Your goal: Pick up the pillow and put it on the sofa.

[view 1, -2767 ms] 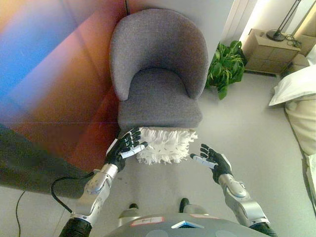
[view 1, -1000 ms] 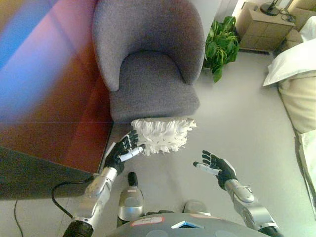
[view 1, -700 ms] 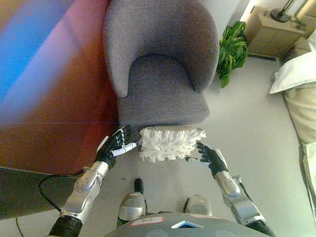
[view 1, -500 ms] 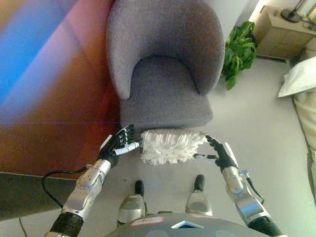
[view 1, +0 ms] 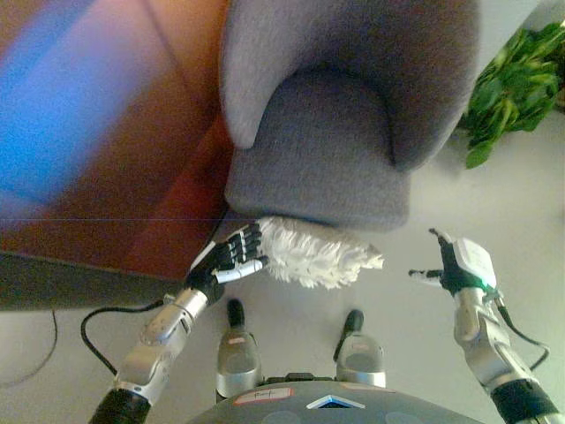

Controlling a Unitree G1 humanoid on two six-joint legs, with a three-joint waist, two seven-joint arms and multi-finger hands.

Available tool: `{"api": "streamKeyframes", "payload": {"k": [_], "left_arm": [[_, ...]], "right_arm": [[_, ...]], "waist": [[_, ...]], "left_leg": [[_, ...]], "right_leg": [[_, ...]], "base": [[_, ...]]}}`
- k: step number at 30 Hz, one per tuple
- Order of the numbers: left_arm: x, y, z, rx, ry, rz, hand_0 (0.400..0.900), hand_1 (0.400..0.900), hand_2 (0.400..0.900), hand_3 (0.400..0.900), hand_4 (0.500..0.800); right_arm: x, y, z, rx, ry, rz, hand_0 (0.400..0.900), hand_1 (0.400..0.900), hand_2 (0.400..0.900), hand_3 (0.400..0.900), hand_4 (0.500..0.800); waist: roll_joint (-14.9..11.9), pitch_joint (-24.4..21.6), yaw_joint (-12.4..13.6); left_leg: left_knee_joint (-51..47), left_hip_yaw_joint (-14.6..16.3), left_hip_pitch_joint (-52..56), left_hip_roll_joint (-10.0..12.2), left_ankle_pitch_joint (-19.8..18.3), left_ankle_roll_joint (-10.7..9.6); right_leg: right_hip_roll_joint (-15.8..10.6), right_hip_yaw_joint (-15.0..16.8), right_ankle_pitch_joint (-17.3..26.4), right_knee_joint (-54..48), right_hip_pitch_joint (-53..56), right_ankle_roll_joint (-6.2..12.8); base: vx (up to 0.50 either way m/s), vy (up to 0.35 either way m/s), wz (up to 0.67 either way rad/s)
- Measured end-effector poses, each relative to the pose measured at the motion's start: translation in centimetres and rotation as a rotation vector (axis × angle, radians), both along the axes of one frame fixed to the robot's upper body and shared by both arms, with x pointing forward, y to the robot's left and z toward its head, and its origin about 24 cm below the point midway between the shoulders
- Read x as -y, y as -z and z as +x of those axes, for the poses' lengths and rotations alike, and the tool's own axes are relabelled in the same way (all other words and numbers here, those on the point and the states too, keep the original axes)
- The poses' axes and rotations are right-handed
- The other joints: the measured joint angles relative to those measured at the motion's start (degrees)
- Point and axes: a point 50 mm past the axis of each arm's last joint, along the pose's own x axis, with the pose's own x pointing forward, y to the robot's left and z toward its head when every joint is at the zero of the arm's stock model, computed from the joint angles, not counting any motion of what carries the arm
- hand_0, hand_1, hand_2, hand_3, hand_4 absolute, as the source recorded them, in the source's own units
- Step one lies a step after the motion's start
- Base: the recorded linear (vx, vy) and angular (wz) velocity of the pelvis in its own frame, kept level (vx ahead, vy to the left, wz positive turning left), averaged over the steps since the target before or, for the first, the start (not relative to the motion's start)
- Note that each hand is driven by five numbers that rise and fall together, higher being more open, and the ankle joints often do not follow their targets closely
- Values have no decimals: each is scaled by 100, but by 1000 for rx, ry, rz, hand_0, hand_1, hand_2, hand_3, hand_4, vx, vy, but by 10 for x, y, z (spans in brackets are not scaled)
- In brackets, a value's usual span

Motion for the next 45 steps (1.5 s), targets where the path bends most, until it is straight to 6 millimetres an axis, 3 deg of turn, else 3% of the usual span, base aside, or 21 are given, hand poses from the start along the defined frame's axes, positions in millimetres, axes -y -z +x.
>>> {"api": "streamKeyframes", "payload": {"k": [6, 11, 18, 31, 32, 33, 45], "left_arm": [[7, -50, 46, 249, 77, 43, 900, 900, 900, 900, 800], [18, -71, 65, 343, 68, 53, 900, 900, 900, 900, 800], [22, -84, 76, 404, 47, 51, 900, 900, 900, 900, 800], [31, -93, 81, 429, 94, -6, 900, 900, 900, 900, 800], [33, -94, 81, 431, 104, -7, 900, 900, 900, 900, 800], [36, -94, 82, 431, 119, -7, 900, 900, 900, 900, 800], [44, -90, 80, 418, 130, -39, 900, 900, 900, 900, 800]], "right_arm": [[-15, -40, 66, 156, -62, -22, 900, 900, 900, 900, 800], [-32, -69, 110, 217, -75, 0, 900, 900, 900, 900, 800], [-27, -98, 138, 279, -16, -30, 900, 900, 900, 900, 800], [0, -146, 169, 327, 250, -21, 900, 900, 900, 900, 800], [1, -151, 170, 324, 265, -14, 618, 618, 618, 618, 631], [3, -155, 171, 321, 281, -12, 400, 400, 400, 400, 500], [4, -151, 172, 318, 327, 180, 400, 400, 400, 400, 500]], "waist": [[-43, 948, 143], [-68, 1156, 258], [0, 1163, 430], [162, 1160, 690], [163, 1160, 722], [164, 1161, 766], [164, 1161, 786]], "left_leg": [[1148, -181, -1586, -242, -122, 89], [2316, -420, -3027, -194, -337, 136], [3166, -512, -4223, -113, -496, 140], [4171, -766, -5749, -248, -538, 161], [4215, -788, -5826, -247, -538, 160], [4250, -806, -5900, -248, -541, 157], [4190, -781, -5819, -237, -538, 157]], "right_leg": [[-621, 361, -477, 1577, -1562, 12], [-706, 781, -802, 2625, -2908, -58], [-727, 1159, -914, 3473, -4146, -115], [-1119, 1398, -1395, 4892, -5697, -219], [-1126, 1400, -1414, 4951, -5768, -232], [-1136, 1402, -1425, 5007, -5839, -245], [-1192, 1331, -1482, 5005, -5732, -243]], "base": [[-198, 6, 14], [-158, 70, -1], [-70, 96, 7], [-7, 71, 14], [3, 56, 5], [9, 52, 5], [8, 10, 0]]}}
